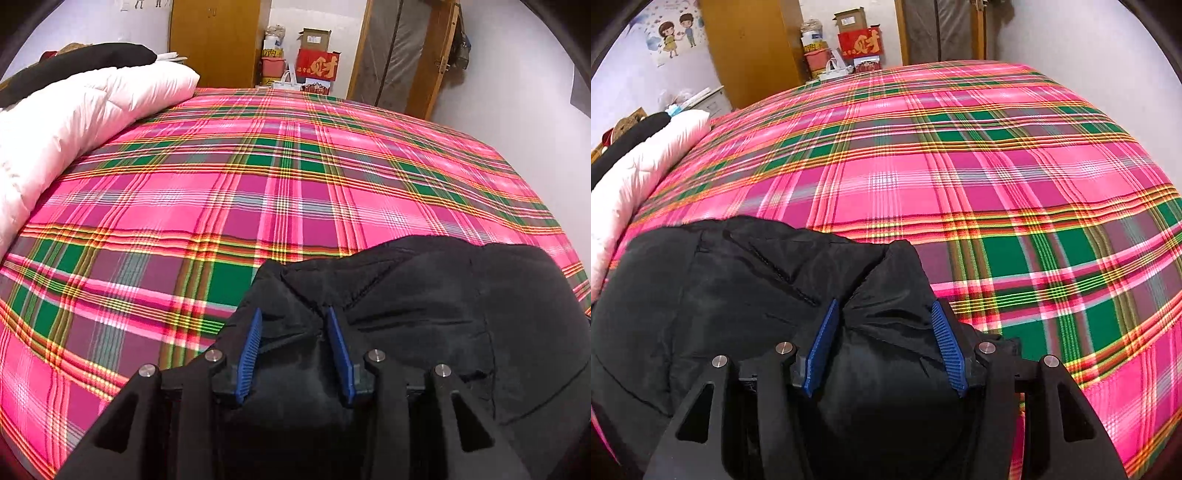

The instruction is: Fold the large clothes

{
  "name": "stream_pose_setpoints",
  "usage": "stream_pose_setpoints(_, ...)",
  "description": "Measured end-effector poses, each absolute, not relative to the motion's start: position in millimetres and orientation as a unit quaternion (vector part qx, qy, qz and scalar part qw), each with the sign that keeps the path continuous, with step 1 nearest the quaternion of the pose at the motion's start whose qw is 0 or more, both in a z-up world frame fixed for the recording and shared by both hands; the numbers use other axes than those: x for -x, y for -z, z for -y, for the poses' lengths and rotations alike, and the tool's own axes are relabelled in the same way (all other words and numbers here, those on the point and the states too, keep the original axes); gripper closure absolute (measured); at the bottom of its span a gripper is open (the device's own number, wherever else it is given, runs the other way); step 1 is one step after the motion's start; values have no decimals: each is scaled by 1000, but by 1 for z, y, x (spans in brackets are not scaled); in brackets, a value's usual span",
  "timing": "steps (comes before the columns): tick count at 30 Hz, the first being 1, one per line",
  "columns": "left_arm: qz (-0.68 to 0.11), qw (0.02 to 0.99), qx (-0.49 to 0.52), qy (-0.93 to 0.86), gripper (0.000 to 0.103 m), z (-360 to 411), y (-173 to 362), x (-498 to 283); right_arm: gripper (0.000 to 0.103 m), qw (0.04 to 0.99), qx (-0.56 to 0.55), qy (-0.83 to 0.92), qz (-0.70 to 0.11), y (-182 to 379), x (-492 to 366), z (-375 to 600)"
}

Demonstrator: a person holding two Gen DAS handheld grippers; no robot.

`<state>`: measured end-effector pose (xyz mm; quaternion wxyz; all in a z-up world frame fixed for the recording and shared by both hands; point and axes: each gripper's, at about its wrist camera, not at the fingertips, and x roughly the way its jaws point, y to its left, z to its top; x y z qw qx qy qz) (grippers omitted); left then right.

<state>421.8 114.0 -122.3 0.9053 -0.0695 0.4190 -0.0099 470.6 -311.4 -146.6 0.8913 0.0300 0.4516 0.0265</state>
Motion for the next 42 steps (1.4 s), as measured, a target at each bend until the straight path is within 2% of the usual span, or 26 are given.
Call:
stream_pose_setpoints(24,-407,910,83,12,63,-114,136,-426,50,895,-45,-22,-443,157,-472,314)
stream_pose_setpoints(30,-435,898,64,0,65,-113,113,-429,49,887,-22,-12,-460,127,-472,310)
stream_pose_setpoints(34,-395,913,98,23,65,-127,62,-401,49,911,-48,-48,-406,69,-432,319)
stream_pose_setpoints(37,-357,927,113,25,61,-141,36,-365,48,918,-58,-65,-387,53,-398,323)
stream_pose_setpoints(40,-363,922,130,7,59,-157,47,-336,38,912,-51,-72,-399,67,-368,320)
stream_pose_setpoints(42,-388,910,147,0,59,-164,69,-327,37,904,-32,-67,-421,88,-358,318)
